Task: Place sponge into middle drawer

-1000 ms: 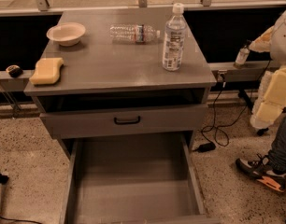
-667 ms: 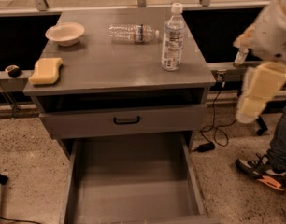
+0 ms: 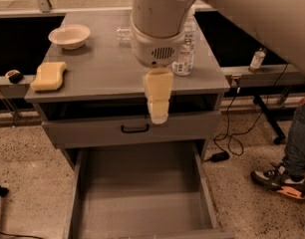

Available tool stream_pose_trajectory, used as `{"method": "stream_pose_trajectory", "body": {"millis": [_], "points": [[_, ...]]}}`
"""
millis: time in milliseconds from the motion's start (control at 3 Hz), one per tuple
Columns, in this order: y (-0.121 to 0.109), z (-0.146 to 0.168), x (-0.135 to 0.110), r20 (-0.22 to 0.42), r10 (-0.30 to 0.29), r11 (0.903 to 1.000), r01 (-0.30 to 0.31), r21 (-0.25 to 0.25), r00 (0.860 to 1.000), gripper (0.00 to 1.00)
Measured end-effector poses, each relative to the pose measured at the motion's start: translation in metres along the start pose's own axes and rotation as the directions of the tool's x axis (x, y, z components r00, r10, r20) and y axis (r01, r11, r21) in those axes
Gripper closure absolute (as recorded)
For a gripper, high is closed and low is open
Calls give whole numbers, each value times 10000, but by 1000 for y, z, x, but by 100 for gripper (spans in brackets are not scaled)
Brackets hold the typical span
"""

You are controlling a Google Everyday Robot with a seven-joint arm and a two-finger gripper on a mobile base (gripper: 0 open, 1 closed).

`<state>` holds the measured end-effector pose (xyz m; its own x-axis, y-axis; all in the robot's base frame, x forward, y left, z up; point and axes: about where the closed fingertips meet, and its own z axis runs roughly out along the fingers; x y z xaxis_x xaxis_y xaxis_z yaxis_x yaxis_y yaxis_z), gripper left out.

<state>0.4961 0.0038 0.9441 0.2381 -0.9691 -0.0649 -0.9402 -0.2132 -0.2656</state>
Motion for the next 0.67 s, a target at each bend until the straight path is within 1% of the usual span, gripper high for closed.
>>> {"method": "stream_pose_trajectory", "body": {"millis": [333,667], "points": [[0,0,0,3,-1,10000,1,7,10000,0],[-29,10,-16,444,-666,9978,667,12,9968,0]]}}
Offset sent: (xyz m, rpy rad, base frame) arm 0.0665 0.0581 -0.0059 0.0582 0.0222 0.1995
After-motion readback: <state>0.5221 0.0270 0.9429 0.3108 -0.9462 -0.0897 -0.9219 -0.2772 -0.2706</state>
